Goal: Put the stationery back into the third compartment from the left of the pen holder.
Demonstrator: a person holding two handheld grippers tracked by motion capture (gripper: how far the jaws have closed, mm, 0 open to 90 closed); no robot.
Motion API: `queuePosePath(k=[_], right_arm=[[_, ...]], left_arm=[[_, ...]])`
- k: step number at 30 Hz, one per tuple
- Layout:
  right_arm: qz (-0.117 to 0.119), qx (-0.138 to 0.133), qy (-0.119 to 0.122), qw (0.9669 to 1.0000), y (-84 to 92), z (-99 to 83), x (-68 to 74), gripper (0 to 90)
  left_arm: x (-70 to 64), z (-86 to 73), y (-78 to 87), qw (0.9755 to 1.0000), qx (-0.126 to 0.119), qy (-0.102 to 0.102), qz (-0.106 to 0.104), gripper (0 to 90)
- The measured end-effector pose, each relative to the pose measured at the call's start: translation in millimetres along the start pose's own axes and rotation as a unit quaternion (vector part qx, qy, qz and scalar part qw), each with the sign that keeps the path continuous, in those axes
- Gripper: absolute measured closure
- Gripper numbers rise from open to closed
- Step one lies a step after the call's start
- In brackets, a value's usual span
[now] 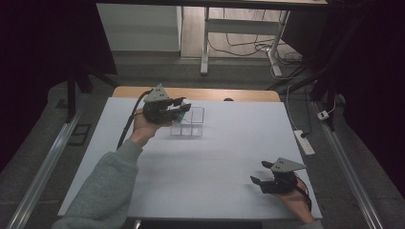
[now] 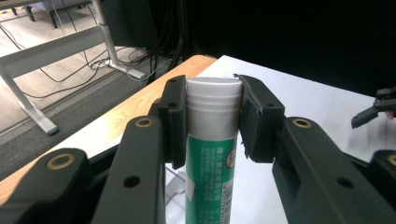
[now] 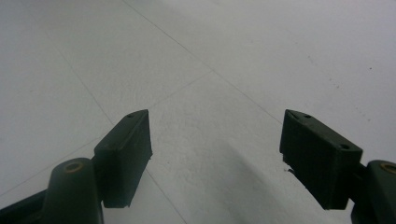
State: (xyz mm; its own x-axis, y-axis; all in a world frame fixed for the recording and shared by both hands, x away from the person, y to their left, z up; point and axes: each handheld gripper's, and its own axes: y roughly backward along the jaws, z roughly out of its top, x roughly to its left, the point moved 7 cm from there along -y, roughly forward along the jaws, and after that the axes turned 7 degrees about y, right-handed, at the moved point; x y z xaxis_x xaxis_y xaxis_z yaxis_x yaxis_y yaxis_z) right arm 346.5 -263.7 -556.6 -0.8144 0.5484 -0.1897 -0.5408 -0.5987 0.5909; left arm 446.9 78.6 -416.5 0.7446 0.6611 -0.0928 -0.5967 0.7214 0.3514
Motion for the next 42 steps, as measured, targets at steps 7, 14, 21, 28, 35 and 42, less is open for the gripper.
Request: queuePosePath(k=[7, 14, 21, 28, 35, 42], right_arm=[[0.000, 0.001, 0.000, 1.0000, -0.2, -0.1, 0.3, 24.2], [-0.001, 0.005, -0.001, 1.0000, -1.1, -1.6, 0.4, 24.2], [0.000, 0.007, -0.002, 1.0000, -1.6, -2.3, 0.0, 24.2], [-0.001, 0.005, -0.004, 1.0000, -1.3, -2.1, -0.2, 24.2], [0.001, 0.007, -0.006, 1.0000, -0.8, -2.2, -0.2, 24.3], [0.000, 0.006, -0.007, 1.0000, -0.2, -2.2, -0.9, 24.3]], left_arm=[[1.0, 0.6, -19.0, 1.0000, 0.002, 0.007, -0.003, 64.5], [4.1, -3.5, -38.1, 0.9999, 0.012, 0.009, -0.001, 64.4], [10.0, 1.3, -52.3, 0.9998, 0.001, 0.022, 0.000, 64.4], [12.0, -0.7, -68.0, 0.9994, 0.004, 0.033, 0.003, 64.4], [16.3, 0.1, -81.1, 0.9991, 0.003, 0.041, 0.008, 64.4], [23.5, -3.2, -92.1, 0.9986, 0.000, 0.052, 0.010, 64.3]])
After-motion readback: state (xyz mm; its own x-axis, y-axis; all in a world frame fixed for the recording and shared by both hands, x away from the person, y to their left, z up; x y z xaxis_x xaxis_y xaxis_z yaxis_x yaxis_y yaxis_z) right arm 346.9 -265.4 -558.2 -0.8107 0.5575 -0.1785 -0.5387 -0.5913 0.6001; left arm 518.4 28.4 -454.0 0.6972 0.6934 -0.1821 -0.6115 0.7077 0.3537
